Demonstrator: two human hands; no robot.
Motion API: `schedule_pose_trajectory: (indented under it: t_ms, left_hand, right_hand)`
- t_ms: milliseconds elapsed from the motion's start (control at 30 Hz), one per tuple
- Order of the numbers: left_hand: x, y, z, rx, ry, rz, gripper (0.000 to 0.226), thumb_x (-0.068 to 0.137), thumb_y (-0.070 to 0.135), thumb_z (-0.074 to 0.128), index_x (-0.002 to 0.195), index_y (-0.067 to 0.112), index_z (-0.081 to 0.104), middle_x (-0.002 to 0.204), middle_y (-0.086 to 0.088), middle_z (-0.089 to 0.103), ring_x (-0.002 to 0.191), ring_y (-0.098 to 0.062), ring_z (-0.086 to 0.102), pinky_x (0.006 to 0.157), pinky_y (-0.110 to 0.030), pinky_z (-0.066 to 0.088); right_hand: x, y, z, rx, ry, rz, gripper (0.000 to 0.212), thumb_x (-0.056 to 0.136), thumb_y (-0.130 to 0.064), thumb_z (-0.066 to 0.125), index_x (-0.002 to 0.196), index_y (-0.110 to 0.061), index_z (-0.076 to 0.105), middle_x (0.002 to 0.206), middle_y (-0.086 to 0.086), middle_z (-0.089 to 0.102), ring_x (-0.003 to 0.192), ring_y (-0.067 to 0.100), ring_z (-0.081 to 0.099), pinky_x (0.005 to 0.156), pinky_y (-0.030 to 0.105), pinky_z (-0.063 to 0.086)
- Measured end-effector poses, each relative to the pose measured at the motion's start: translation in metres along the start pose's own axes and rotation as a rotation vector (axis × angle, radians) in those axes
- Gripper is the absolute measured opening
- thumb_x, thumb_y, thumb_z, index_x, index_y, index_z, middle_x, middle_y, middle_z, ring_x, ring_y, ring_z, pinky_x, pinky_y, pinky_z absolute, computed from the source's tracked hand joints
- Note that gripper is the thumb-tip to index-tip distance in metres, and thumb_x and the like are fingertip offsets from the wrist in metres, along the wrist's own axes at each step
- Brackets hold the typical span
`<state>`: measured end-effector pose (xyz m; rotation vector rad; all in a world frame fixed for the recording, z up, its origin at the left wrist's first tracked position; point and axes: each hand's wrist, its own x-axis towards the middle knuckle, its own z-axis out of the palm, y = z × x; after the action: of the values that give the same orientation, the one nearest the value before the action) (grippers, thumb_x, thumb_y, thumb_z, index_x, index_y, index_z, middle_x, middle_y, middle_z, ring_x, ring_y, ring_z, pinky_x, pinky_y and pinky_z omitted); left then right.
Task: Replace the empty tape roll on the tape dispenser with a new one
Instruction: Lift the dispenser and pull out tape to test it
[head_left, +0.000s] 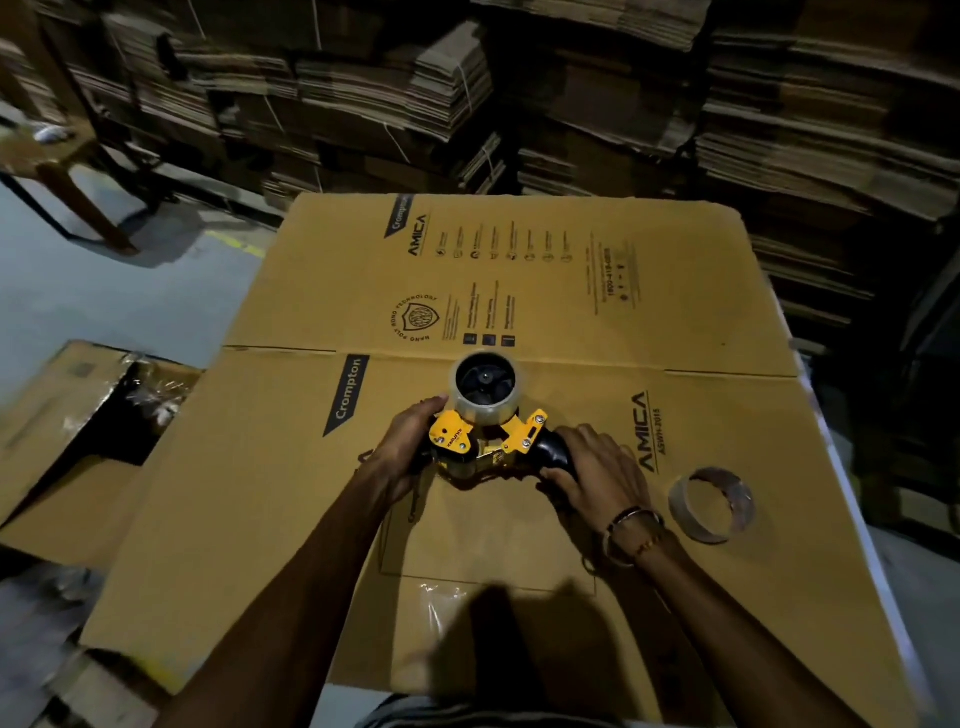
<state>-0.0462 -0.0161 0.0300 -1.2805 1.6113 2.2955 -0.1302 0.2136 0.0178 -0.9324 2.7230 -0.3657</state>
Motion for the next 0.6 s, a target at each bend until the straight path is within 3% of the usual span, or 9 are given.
schedule_pose_trajectory:
  t_ms: [67,200,267,400,600]
  left_hand:
    - [0.010,0.001,-0.001,0.049,0.048,0.052,0.030,0.099,0.037,0.056,0.107,0.010,0.065,0.100,-0.011,0.072,0.091,-0.022,0.067,0.073,-0.031,0.052]
    - [0.033,0.004,-0.001,0.073,0.091,0.124,0.027,0.096,0.033,0.062,0.103,0.007,0.068,0.106,-0.018,0.073,0.101,-0.029,0.069,0.094,-0.041,0.055]
    - [0.044,0.006,0.003,0.080,0.095,0.136,0.030,0.096,0.030,0.064,0.105,0.002,0.069,0.103,-0.017,0.074,0.100,-0.029,0.069,0.093,-0.040,0.056]
    - [0.057,0.010,0.011,0.086,0.120,0.140,0.019,0.095,0.027,0.065,0.092,0.009,0.070,0.096,-0.011,0.074,0.096,-0.025,0.069,0.089,-0.034,0.055]
    - [0.067,0.010,0.007,0.146,0.178,0.158,0.022,0.091,0.032,0.070,0.089,0.010,0.076,0.098,-0.017,0.076,0.102,-0.034,0.070,0.095,-0.049,0.056]
  right_hand:
    - [0.009,0.005,0.002,-0.034,0.009,-0.005,0.049,0.094,-0.045,0.058,0.137,-0.023,0.049,0.124,0.001,0.058,0.107,0.025,0.056,0.085,0.037,0.040]
    - [0.026,0.015,0.004,-0.035,0.042,0.026,0.047,0.092,-0.043,0.062,0.133,-0.022,0.053,0.119,0.002,0.061,0.104,0.025,0.056,0.084,0.039,0.043]
    - [0.034,0.019,0.005,-0.028,0.035,0.045,0.048,0.090,-0.043,0.064,0.132,-0.022,0.053,0.118,0.003,0.061,0.103,0.026,0.056,0.084,0.040,0.044]
    - [0.049,0.027,0.006,-0.022,0.009,0.065,0.051,0.091,-0.044,0.062,0.136,-0.023,0.052,0.122,0.002,0.060,0.107,0.027,0.054,0.083,0.039,0.039]
    - [0.062,0.032,0.006,-0.025,-0.005,0.054,0.053,0.091,-0.046,0.061,0.139,-0.026,0.050,0.125,0.000,0.059,0.109,0.027,0.052,0.080,0.036,0.028]
